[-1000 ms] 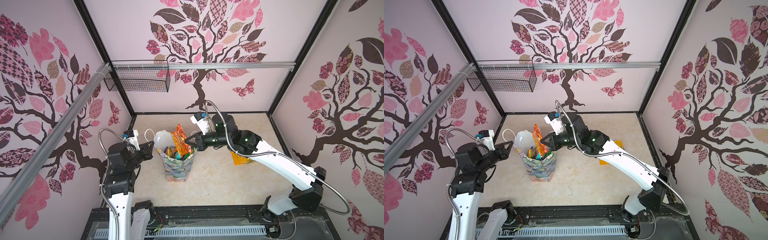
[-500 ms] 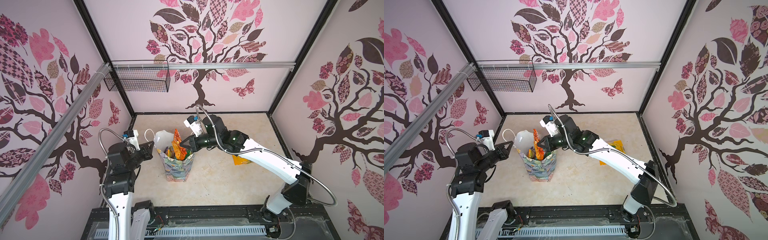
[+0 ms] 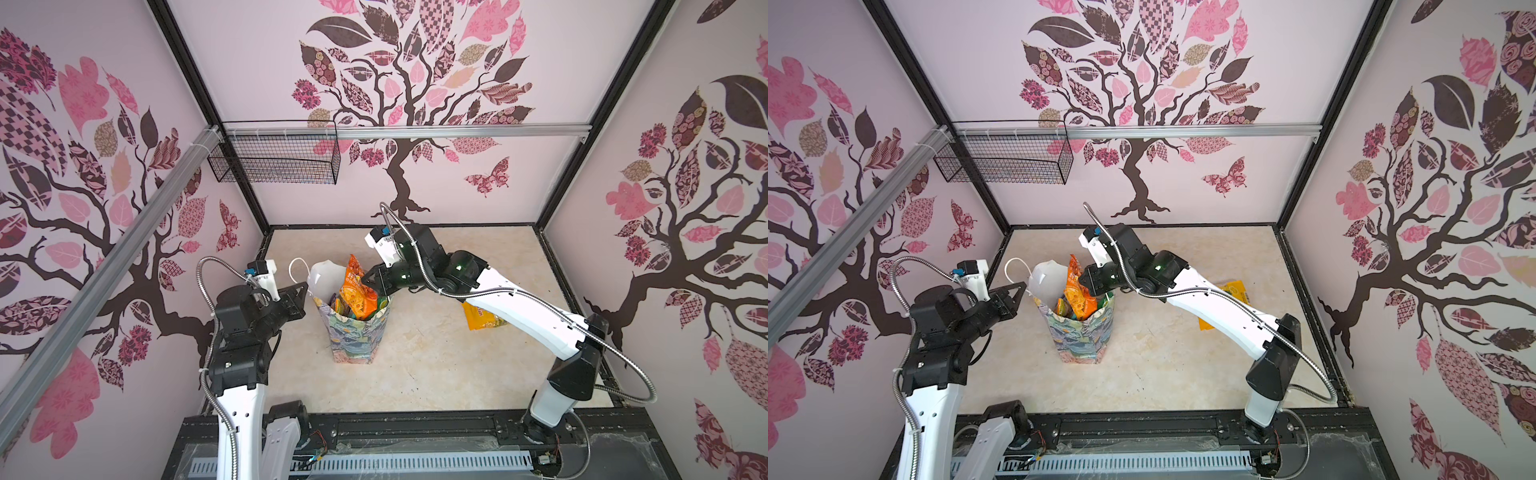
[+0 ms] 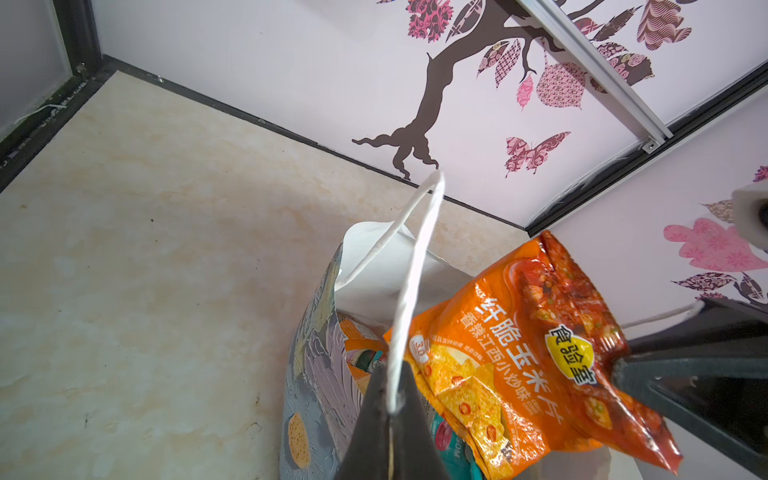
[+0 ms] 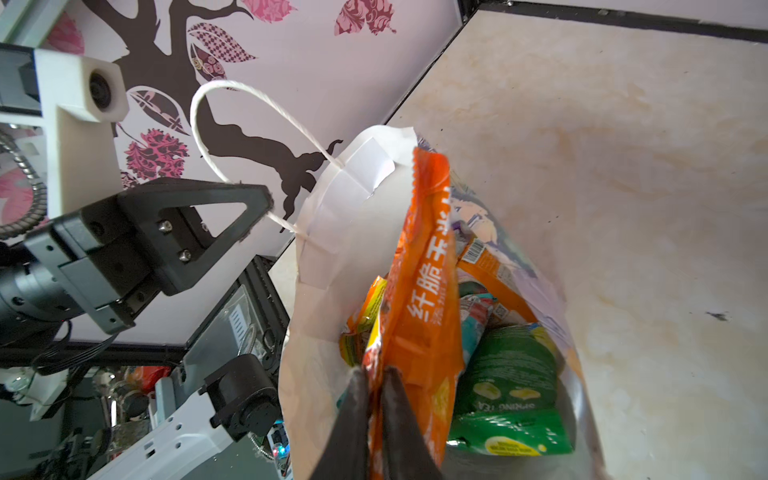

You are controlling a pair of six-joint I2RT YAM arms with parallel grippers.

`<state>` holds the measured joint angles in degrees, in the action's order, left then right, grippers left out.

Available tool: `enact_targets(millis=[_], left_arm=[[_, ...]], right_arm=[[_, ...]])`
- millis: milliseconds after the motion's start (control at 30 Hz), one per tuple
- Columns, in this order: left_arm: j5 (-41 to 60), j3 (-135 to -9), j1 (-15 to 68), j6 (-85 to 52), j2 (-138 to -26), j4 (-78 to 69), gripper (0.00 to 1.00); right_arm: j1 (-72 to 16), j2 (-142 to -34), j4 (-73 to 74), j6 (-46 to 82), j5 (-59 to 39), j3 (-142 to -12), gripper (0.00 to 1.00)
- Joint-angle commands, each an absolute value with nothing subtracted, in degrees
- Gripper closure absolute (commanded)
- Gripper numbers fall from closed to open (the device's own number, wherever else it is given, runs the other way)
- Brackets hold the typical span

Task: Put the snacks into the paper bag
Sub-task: 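Lower the corn-chip packet into the bag and open the right gripper, then draw the right gripper back from the bag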

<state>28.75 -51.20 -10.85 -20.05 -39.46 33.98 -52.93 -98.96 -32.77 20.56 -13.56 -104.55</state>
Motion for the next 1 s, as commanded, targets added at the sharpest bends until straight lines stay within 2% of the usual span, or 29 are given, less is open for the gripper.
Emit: enact_targets(millis=[0, 100, 233, 333, 500, 700, 767, 933, 967], left_arm=[[29.3, -50.1, -11.2, -19.6, -38.9, 32.9, 1.0], [29.2, -50.2, -11.1, -19.6, -39.0, 32.9, 1.0], [29.1, -50.2, -11.1, -19.6, -38.9, 33.0, 1.0], [28.8, -50.1, -11.2, -19.7, -38.9, 33.0, 1.0], [29.4, -50.0, -11.2, -19.9, -39.0, 32.6, 1.0], [26.7, -54.4, -11.1, -18.9, -40.5, 35.6, 1.0], [25.1, -58.4, -11.1, -18.7, -42.0, 39.6, 0.96], [23.6, -70.9, -11.1, -17.1, -44.9, 50.4, 0.72], [23.4, -72.9, -11.1, -16.8, -45.2, 52.2, 0.69]], right_arm=[[-53.2, -100.7, -37.3, 17.6, -9.4, -109.4, 0.77], [-53.3, -101.3, -39.4, 16.8, -8.5, -113.5, 0.7], [-54.3, -100.8, -42.9, 14.8, -4.7, -119.1, 0.68], [-54.7, -97.6, -42.9, 14.3, -1.1, -118.7, 0.67], [-54.6, -86.8, -34.5, 16.4, 3.6, -104.1, 0.62], [-54.7, -80.1, -24.7, 19.6, 0.4, -88.6, 0.5], [-54.6, -80.9, -23.5, 19.6, -0.6, -87.3, 0.46], [-54.6, -83.8, -20.9, 19.3, -0.3, -87.4, 0.44], [-54.6, -84.1, -20.3, 19.4, -0.2, -87.1, 0.44]])
